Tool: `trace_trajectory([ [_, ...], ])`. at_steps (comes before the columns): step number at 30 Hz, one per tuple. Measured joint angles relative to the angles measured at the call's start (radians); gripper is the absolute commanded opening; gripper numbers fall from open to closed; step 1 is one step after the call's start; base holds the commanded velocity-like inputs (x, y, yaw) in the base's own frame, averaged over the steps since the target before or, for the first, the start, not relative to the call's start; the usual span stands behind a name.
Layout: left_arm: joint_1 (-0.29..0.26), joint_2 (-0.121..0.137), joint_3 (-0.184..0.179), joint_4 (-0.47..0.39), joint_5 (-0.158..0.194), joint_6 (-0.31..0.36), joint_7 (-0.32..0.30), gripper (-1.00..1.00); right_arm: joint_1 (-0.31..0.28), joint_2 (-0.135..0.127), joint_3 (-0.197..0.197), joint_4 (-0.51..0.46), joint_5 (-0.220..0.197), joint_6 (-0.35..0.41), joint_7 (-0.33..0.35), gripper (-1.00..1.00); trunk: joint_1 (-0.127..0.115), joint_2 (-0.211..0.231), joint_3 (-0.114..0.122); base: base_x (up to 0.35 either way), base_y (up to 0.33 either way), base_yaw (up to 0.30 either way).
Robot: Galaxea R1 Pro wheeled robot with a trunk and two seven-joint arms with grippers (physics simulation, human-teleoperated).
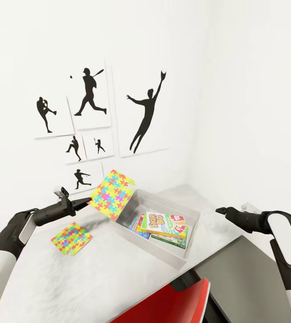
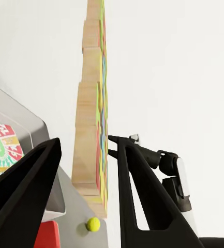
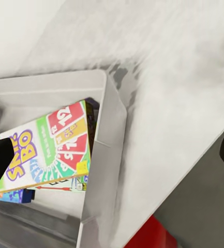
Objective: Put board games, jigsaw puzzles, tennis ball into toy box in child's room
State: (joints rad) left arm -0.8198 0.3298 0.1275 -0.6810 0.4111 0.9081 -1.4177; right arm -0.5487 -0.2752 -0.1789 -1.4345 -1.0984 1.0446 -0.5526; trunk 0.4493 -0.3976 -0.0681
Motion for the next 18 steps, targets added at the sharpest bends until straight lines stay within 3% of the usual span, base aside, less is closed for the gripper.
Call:
trace_trajectory([
  [18,-0.003,-0.005,-0.002,0.0,-0.001,0.009,0.007,-1.0,0.001,0.0,-0.003,0.001,0.0,0.0,0.0,1.0,0.0,0.0,0.0,0.001,-0.001,0.0],
])
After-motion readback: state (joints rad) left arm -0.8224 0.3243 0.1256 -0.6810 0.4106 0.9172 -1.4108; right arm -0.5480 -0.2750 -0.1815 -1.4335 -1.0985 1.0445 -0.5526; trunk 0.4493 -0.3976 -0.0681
